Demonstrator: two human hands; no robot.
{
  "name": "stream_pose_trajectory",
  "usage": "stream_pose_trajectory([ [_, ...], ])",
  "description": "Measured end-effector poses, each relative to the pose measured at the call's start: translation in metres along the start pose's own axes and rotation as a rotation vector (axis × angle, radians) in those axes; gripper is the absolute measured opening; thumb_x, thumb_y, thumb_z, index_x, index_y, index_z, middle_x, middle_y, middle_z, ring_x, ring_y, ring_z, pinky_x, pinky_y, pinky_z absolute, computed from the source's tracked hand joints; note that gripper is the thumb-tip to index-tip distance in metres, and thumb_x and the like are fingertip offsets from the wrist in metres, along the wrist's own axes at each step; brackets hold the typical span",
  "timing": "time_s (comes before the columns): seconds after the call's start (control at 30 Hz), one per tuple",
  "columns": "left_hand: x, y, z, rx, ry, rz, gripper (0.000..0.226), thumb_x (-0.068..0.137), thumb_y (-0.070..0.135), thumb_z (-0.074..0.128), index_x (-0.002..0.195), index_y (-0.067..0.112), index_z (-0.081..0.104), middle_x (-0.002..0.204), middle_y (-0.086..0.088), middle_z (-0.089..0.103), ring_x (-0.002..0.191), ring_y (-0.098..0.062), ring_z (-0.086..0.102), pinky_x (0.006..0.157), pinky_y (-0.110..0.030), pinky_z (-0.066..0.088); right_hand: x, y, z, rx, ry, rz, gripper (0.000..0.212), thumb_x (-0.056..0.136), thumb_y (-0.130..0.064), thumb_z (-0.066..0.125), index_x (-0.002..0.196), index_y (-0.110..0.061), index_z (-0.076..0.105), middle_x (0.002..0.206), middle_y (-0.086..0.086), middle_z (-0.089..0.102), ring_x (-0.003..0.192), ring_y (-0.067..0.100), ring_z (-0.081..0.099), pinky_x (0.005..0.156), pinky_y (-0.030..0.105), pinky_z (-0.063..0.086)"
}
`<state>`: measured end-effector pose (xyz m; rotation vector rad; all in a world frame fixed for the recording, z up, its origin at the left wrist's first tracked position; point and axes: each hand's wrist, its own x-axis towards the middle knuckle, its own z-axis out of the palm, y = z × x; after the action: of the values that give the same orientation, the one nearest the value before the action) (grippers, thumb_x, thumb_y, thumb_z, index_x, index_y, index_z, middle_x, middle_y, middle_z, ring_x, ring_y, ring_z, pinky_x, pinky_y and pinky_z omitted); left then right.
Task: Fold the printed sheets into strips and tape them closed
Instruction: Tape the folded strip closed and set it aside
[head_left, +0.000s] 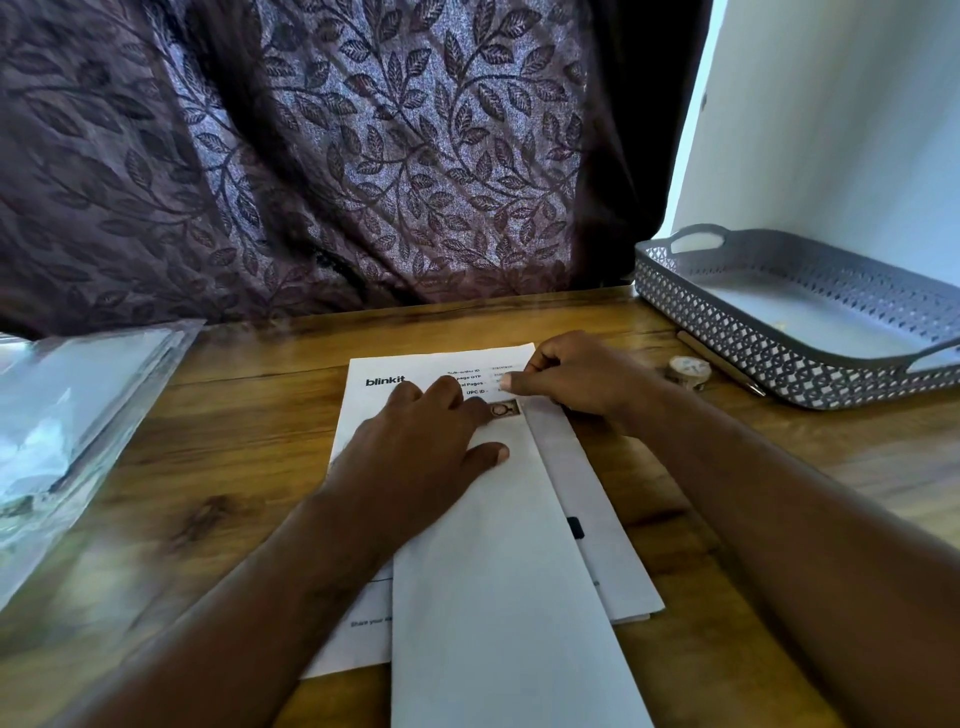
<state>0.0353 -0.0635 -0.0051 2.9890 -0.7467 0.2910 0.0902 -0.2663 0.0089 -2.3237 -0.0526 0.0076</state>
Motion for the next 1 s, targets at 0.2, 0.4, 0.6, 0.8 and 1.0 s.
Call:
stream_pose_trajectory([
  [0.2, 0.001, -0.001, 0.003, 0.003, 0.021, 0.018, 0.046, 0.098, 0.061, 0.039, 0.132, 0.033, 0.051, 0.133, 0.002, 0.051, 0.117, -0.025, 0.05, 0.094, -0.042, 0.052, -0.001, -0.007, 0.024, -0.346, 0.196, -0.089, 0.052, 0.075, -0.06, 0.079, 0.089, -0.02, 0.048, 0.088, -0.001, 0.054, 0.082, 0.018, 0.05, 0.051, 0.026, 0.024],
  [0.4, 0.0, -0.001, 0.0, 0.003, -0.002, 0.001, 0.046, 0.098, 0.063, 0.039, 0.132, 0.034, 0.05, 0.131, 0.003, 0.048, 0.118, -0.024, 0.047, 0.091, -0.046, 0.053, -0.002, -0.003, 0.012, -0.259, 0.147, -0.072, 0.043, 0.083, -0.052, 0.077, 0.089, -0.013, 0.06, 0.085, -0.003, 0.06, 0.076, 0.013, 0.052, 0.054, 0.027, 0.034],
  [0.6, 0.002, -0.004, 0.0, -0.03, -0.009, -0.01, 0.045, 0.096, 0.066, 0.039, 0.129, 0.038, 0.05, 0.128, 0.005, 0.048, 0.118, -0.02, 0.045, 0.086, -0.043, 0.054, -0.004, 0.001, -0.004, -0.173, -0.04, -0.069, 0.033, 0.076, -0.036, 0.088, 0.1, -0.022, 0.07, 0.09, -0.006, 0.057, 0.078, 0.01, 0.052, 0.063, 0.025, 0.039],
  [0.8, 0.0, -0.007, 0.001, 0.033, 0.049, 0.004, 0.054, 0.095, 0.07, 0.033, 0.137, 0.04, 0.048, 0.137, 0.006, 0.052, 0.124, -0.019, 0.05, 0.102, -0.04, 0.042, -0.004, 0.009, -0.014, 0.074, -0.137, -0.014, 0.021, 0.082, -0.008, 0.081, 0.099, -0.018, 0.075, 0.084, 0.0, 0.065, 0.078, 0.015, 0.058, 0.071, 0.029, 0.047],
  [1.0, -0.006, -0.023, -0.007, -0.216, 0.123, -0.157, 0.059, 0.089, 0.071, 0.038, 0.134, 0.038, 0.057, 0.138, 0.007, 0.056, 0.125, -0.017, 0.052, 0.102, -0.044, 0.048, -0.004, 0.011, -0.008, 0.075, -0.066, -0.04, 0.013, 0.094, -0.009, 0.067, 0.095, -0.017, 0.077, 0.097, -0.002, 0.072, 0.082, 0.01, 0.062, 0.074, 0.026, 0.052],
])
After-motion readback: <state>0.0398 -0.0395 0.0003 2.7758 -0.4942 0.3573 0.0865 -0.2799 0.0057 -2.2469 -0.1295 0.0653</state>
